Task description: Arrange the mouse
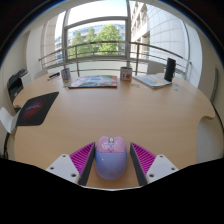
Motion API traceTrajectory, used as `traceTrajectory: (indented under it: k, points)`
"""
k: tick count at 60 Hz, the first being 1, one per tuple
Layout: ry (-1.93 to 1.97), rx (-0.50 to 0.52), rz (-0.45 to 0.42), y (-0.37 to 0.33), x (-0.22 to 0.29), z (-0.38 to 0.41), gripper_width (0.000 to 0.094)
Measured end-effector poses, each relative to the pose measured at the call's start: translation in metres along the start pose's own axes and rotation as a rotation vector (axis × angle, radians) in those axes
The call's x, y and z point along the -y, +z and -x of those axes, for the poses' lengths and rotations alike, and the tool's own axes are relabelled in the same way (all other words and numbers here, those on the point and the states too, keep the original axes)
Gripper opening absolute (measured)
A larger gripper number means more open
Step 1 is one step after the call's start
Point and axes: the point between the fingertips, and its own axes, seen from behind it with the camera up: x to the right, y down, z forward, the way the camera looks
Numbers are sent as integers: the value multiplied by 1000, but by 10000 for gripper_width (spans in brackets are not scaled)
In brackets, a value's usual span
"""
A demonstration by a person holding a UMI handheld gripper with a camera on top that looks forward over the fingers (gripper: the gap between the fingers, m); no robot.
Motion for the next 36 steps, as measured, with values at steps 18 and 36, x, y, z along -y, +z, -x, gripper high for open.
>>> traceTrajectory:
  k: [18, 36]
  points:
    - [61, -91, -2, 0, -1, -2, 478]
    - [66, -298, -106, -55, 77, 12, 427]
